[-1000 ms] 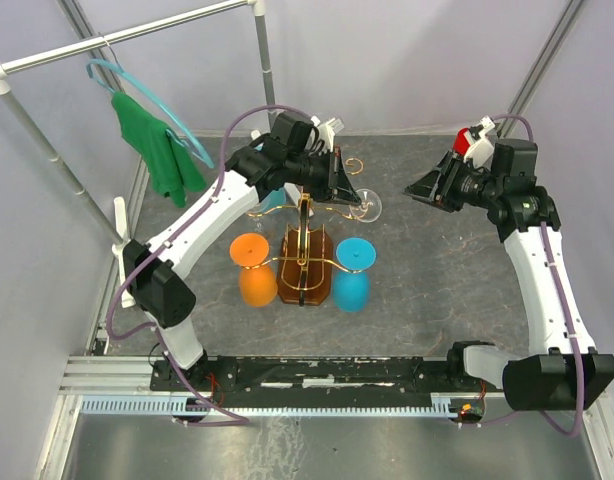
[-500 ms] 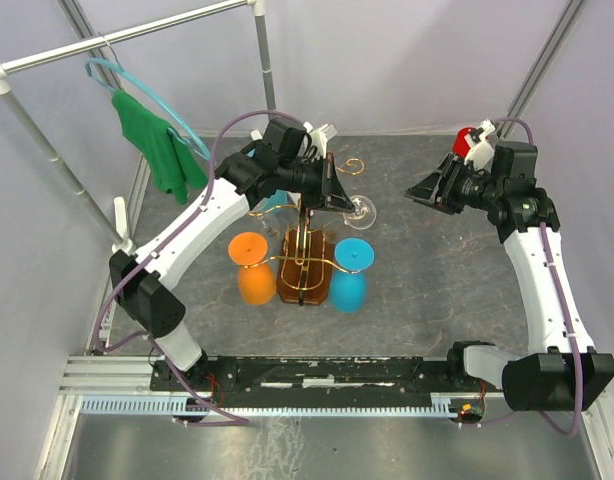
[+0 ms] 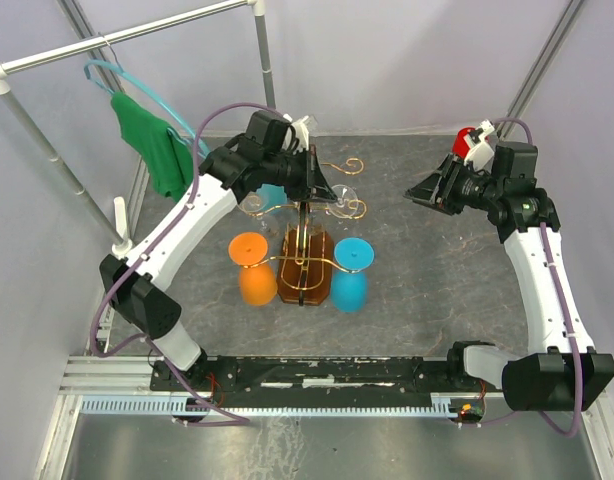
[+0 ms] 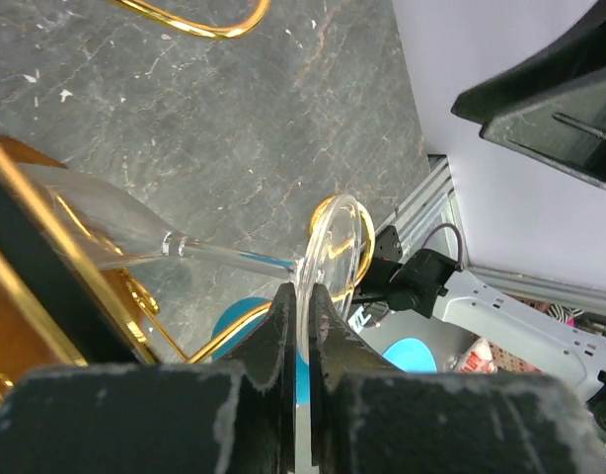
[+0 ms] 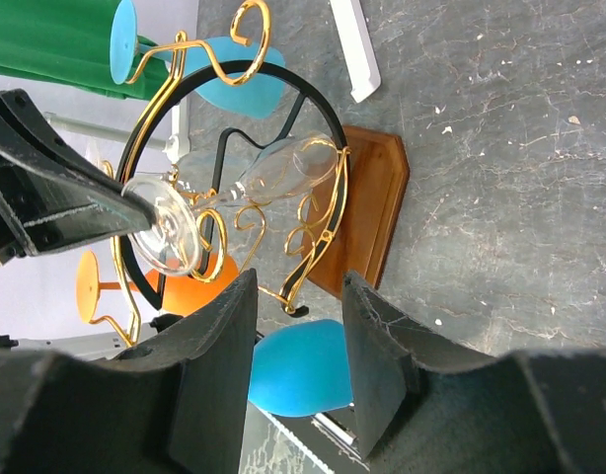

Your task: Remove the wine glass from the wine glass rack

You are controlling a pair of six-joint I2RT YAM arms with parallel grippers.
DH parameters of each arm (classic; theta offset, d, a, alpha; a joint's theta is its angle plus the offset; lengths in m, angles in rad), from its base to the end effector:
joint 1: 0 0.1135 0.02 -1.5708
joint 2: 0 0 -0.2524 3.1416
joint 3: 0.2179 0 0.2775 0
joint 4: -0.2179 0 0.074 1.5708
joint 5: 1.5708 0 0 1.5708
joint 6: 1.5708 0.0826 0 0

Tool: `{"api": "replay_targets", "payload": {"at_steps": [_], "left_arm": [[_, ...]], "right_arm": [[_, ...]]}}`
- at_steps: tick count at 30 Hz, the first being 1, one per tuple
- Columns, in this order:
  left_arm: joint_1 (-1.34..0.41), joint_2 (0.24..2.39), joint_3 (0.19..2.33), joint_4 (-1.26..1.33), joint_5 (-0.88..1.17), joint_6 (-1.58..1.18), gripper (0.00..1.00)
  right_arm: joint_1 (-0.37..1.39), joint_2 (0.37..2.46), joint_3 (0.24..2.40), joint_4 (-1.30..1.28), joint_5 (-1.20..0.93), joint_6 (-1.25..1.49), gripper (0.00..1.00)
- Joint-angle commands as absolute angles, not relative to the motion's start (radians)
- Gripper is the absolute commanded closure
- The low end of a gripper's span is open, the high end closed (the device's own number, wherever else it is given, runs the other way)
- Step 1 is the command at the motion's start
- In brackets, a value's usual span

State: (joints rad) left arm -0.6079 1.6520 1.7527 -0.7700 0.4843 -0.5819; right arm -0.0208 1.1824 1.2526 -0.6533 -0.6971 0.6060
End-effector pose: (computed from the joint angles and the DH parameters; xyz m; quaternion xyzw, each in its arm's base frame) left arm 0.3223 -0.2711 0.3607 0.1158 0.8724 -0.4158 0.2293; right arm 0.3062 0.0467 0.3503 0.1011 0.8372 0.4165 0.3398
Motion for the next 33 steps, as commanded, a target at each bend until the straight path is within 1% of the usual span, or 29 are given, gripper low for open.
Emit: {"api": "replay_targets", "payload": {"at_steps": [1, 9, 14, 20, 21, 23, 25, 27, 29, 30, 31, 33], "left_arm": [[-0.56, 1.624, 1.812, -0.774, 0.458, -0.541, 0.97], [-0.548, 1.665, 1.838, -0.57, 0.619, -0.578, 0.97], [-0.547, 1.681, 1.865, -0.486, 0.652, -0.595, 0.97], [-0.546, 1.696, 1.83, -0.312, 0.736, -0.674, 0.97], [-0.547, 1.698, 1.815, -0.25, 0.774, -0.698, 0.97], [-0.546, 1.696, 1.773, -0.141, 0.826, -0.775, 0.97], [-0.548, 1.687, 1.732, -0.042, 0.868, -0.819, 0.97], [-0.547, 1.675, 1.703, 0.02, 0.899, -0.829, 0.97], [-0.547, 1.653, 1.669, 0.077, 0.924, -0.828, 0.97], [-0.547, 1.647, 1.658, 0.087, 0.933, -0.823, 0.97], [-0.547, 1.633, 1.647, 0.111, 0.944, -0.82, 0.97], [-0.547, 1.613, 1.622, 0.171, 0.976, -0.827, 0.97]], "right_arm": [[-0.026, 1.16, 1.292, -0.652, -0.716, 0.588, 0.52], [-0.025, 1.149, 1.293, -0.634, -0.734, 0.651, 0.49], [-0.026, 1.138, 1.294, -0.642, -0.735, 0.65, 0.49], [-0.026, 1.138, 1.306, -0.682, -0.695, 0.647, 0.49], [-0.026, 1.138, 1.307, -0.69, -0.685, 0.649, 0.48], [-0.027, 1.14, 1.31, -0.72, -0.645, 0.669, 0.46], [-0.035, 1.144, 1.305, -0.738, -0.619, 0.738, 0.41], [-0.048, 1.136, 1.238, -0.637, -0.688, 0.875, 0.39], [-0.057, 1.117, 1.115, -0.402, -0.792, 1.084, 0.37], [-0.059, 1.111, 1.082, -0.339, -0.81, 1.174, 0.36], [-0.061, 1.106, 1.035, -0.244, -0.82, 1.244, 0.34], [-0.063, 1.108, 0.977, -0.154, -0.834, 1.371, 0.27]]}}
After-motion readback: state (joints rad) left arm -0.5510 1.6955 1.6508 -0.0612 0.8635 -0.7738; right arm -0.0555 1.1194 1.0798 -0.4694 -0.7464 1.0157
